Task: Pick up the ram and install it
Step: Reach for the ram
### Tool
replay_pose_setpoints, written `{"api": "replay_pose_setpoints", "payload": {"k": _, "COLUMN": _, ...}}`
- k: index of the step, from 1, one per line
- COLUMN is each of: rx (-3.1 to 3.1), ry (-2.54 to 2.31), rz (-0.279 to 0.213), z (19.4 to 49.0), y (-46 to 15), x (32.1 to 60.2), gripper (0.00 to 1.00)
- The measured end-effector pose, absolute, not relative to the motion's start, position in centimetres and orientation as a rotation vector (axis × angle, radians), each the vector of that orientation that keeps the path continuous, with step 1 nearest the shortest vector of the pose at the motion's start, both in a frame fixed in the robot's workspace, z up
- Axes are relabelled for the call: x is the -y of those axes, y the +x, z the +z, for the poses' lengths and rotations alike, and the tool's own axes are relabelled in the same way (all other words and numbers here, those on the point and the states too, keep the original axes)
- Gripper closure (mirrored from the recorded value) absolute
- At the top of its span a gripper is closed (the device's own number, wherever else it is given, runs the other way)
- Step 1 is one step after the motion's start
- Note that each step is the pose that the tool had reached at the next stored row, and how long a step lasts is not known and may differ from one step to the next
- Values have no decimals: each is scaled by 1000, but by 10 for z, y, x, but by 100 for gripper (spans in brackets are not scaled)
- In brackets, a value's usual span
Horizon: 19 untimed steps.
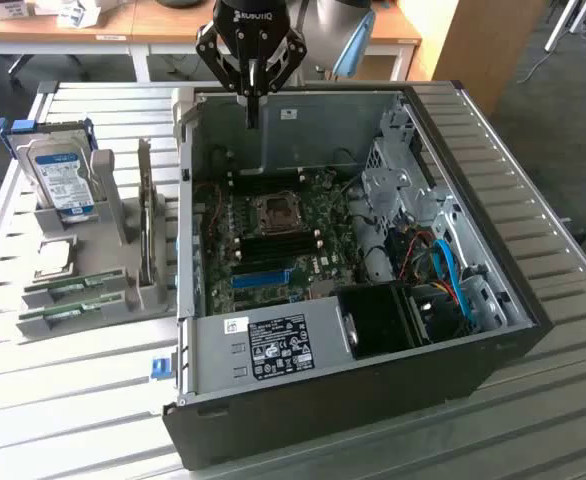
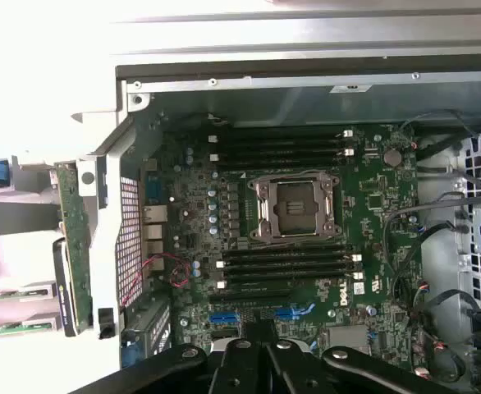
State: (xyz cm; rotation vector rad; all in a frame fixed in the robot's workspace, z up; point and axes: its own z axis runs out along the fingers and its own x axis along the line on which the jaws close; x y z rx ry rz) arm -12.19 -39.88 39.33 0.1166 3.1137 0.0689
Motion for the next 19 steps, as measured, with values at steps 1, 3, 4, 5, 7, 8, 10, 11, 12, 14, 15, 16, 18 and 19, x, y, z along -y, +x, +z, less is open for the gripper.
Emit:
{"api": "replay_pose_setpoints", "payload": {"k": 1, "rx": -3114, "ry": 117, "rz": 69, "z": 393, "y": -122, "x": 399, "gripper": 89}}
{"api": "replay_pose_setpoints", "payload": {"k": 3, "rx": -3114, "ry": 117, "rz": 69, "z": 393, "y": -122, "x": 399, "gripper": 89}}
{"api": "replay_pose_setpoints", "payload": {"k": 4, "rx": -3114, "ry": 117, "rz": 69, "z": 393, "y": -122, "x": 399, "gripper": 89}}
{"api": "replay_pose_setpoints", "payload": {"k": 5, "rx": -3114, "ry": 117, "rz": 69, "z": 393, "y": -122, "x": 399, "gripper": 89}}
{"api": "replay_pose_setpoints", "payload": {"k": 7, "rx": -3114, "ry": 117, "rz": 69, "z": 393, "y": -122, "x": 399, "gripper": 89}}
{"api": "replay_pose_setpoints", "payload": {"k": 8, "rx": -3114, "ry": 117, "rz": 69, "z": 393, "y": -122, "x": 399, "gripper": 89}}
{"api": "replay_pose_setpoints", "payload": {"k": 10, "rx": -3114, "ry": 117, "rz": 69, "z": 393, "y": -122, "x": 399, "gripper": 89}}
{"api": "replay_pose_setpoints", "payload": {"k": 11, "rx": -3114, "ry": 117, "rz": 69, "z": 393, "y": -122, "x": 399, "gripper": 89}}
{"api": "replay_pose_setpoints", "payload": {"k": 12, "rx": -3114, "ry": 117, "rz": 69, "z": 393, "y": -122, "x": 399, "gripper": 89}}
{"api": "replay_pose_setpoints", "payload": {"k": 14, "rx": -3114, "ry": 117, "rz": 69, "z": 393, "y": -124, "x": 399, "gripper": 89}}
{"api": "replay_pose_setpoints", "payload": {"k": 15, "rx": -3114, "ry": 117, "rz": 69, "z": 393, "y": -125, "x": 399, "gripper": 89}}
{"api": "replay_pose_setpoints", "payload": {"k": 16, "rx": -3114, "ry": 117, "rz": 69, "z": 393, "y": -127, "x": 399, "gripper": 89}}
{"api": "replay_pose_setpoints", "payload": {"k": 18, "rx": -3114, "ry": 117, "rz": 69, "z": 393, "y": -130, "x": 399, "gripper": 89}}
{"api": "replay_pose_setpoints", "payload": {"k": 19, "rx": -3114, "ry": 117, "rz": 69, "z": 393, "y": -132, "x": 399, "gripper": 89}}
